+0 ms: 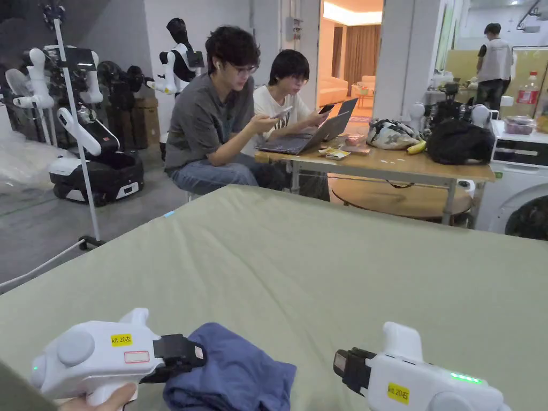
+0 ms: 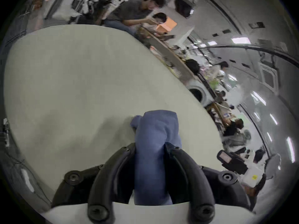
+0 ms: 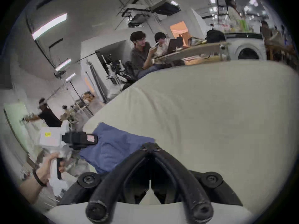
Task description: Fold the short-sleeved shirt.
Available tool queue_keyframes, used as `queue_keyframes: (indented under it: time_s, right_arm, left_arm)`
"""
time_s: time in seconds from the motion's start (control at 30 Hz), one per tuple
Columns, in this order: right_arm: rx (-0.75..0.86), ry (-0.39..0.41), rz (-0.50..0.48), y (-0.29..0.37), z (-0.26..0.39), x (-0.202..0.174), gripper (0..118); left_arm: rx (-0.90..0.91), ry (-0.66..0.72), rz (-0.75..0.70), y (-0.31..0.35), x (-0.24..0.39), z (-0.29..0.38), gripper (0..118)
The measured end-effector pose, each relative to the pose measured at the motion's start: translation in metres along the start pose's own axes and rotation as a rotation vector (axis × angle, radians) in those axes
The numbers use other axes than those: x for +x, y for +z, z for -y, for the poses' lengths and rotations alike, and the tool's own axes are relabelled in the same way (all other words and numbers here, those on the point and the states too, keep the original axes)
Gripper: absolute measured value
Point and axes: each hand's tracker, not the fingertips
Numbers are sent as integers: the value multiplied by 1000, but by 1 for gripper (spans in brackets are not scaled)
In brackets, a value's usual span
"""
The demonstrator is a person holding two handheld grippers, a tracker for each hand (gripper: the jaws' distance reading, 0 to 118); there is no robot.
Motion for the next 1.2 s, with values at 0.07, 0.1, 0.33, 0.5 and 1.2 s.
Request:
queue_keyframes:
  time_s: [0.07,0.1,0.33,0.5,1.2]
  right_arm:
    - [-19,-25,-2,-22,-7,-6,0]
    - [-17,-18,-3,-25,-9,-7,0]
    - [54,101,104,26,-19,1,0]
    - [143,193,173,106,-15,24,0]
    - [530,235,676,357,21,88,0]
  left_arm:
    - [17,-9,-83,-3,-3,-4,47]
    - [57,-15,-135,-1,-4,-7,65]
    - [293,-213,-320,71,41,-23,70]
    - [469,-478,-153,117,155,26,70]
    - [510,-872,196,35,371,171,0]
